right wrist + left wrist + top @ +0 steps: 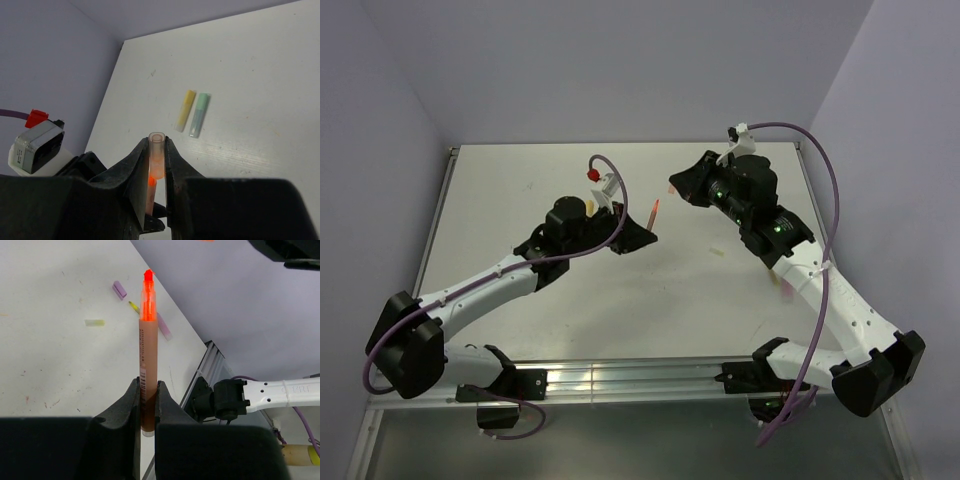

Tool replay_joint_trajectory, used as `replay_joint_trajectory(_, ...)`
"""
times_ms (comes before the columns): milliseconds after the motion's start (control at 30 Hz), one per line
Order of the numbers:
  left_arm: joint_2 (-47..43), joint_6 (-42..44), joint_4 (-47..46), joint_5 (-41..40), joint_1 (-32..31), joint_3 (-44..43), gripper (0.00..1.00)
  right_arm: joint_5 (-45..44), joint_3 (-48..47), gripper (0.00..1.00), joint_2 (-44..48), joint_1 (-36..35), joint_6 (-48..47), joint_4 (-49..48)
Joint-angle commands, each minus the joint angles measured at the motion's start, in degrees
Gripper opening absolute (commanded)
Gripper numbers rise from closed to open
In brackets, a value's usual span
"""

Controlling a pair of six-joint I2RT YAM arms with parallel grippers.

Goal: Insert the pens into the pen caps

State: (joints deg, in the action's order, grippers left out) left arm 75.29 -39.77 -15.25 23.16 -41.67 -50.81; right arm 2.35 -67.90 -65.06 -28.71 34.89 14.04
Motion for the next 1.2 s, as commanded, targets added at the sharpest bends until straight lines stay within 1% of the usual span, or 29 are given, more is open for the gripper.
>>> replay_joint_trajectory(0, 0.74, 1.71, -1.81, 0.75, -1.04, -1.84, 0.00, -1.30, 0.40, 0.00, 1.25, 0.23, 0.09, -3.14)
replay_joint_trajectory(367, -0.84, 4.00, -0.05, 0.05, -1.48, -3.07, 0.00, -0.77, 0.75, 0.00, -0.68, -0.38, -0.18, -2.88)
replay_joint_trajectory(1167, -1.99, 5.23, 0.92, -1.01, -1.48, -3.42, 0.00, -1.29, 0.13, 0.00, -3.06, -3.11, -0.35, -2.27)
